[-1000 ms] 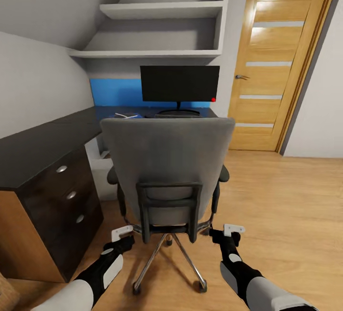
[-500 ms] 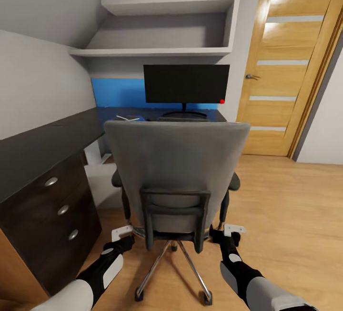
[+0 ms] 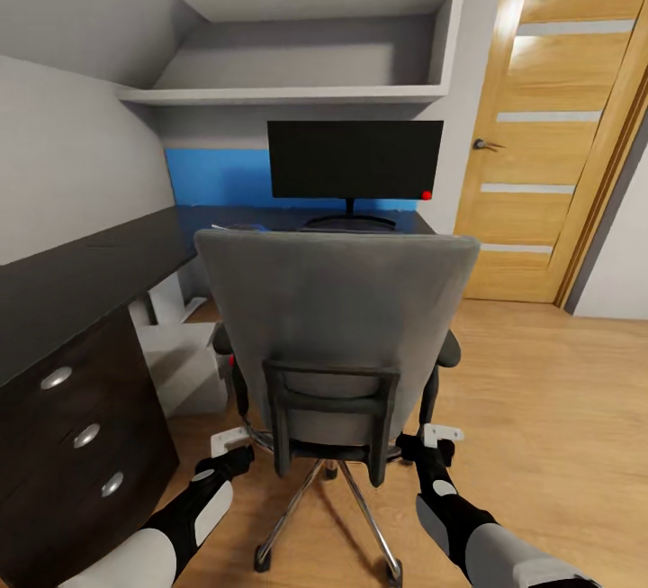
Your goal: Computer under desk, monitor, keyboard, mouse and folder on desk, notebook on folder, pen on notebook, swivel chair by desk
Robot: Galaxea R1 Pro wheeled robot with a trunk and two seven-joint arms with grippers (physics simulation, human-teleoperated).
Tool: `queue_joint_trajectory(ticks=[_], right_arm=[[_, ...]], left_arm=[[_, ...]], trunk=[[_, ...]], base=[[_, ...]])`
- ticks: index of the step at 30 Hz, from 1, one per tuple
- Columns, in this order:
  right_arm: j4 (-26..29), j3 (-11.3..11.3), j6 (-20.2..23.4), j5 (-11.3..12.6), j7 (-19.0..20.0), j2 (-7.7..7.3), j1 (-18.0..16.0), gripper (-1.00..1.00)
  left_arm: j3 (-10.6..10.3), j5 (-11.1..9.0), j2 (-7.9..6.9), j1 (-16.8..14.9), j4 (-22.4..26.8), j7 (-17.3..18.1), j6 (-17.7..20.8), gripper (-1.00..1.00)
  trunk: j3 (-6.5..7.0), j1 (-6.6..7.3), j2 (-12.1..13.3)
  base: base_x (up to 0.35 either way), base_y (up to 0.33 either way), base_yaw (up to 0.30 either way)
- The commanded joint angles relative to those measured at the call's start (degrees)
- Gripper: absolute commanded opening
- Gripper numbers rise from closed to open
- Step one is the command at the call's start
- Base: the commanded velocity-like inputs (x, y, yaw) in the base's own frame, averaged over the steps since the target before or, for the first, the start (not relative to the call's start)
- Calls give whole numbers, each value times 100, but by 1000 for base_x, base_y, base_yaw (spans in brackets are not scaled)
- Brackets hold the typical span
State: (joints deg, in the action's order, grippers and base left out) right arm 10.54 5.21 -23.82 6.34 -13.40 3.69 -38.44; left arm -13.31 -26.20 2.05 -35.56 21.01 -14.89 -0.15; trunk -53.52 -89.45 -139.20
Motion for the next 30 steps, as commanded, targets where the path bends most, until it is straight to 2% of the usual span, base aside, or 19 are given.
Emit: queue_joint_trajectory(ticks=[1, 18, 30], right_arm=[[1, 68, -17, 34, -14, 0, -6, 100], [1, 68, -17, 34, -14, 0, -6, 100], [1, 67, -17, 34, -14, 0, -6, 100]], left_arm=[[-58, -52, -3, -4, 8, -28, -3, 100], [-58, -52, -3, -4, 7, -23, -3, 100], [-59, -52, 0, -4, 8, -23, -3, 100]], trunk=[[-5, -2, -2], [-5, -2, -2], [-5, -2, -2]], base=[[318, -64, 0], [319, -59, 0], [327, 61, 0]])
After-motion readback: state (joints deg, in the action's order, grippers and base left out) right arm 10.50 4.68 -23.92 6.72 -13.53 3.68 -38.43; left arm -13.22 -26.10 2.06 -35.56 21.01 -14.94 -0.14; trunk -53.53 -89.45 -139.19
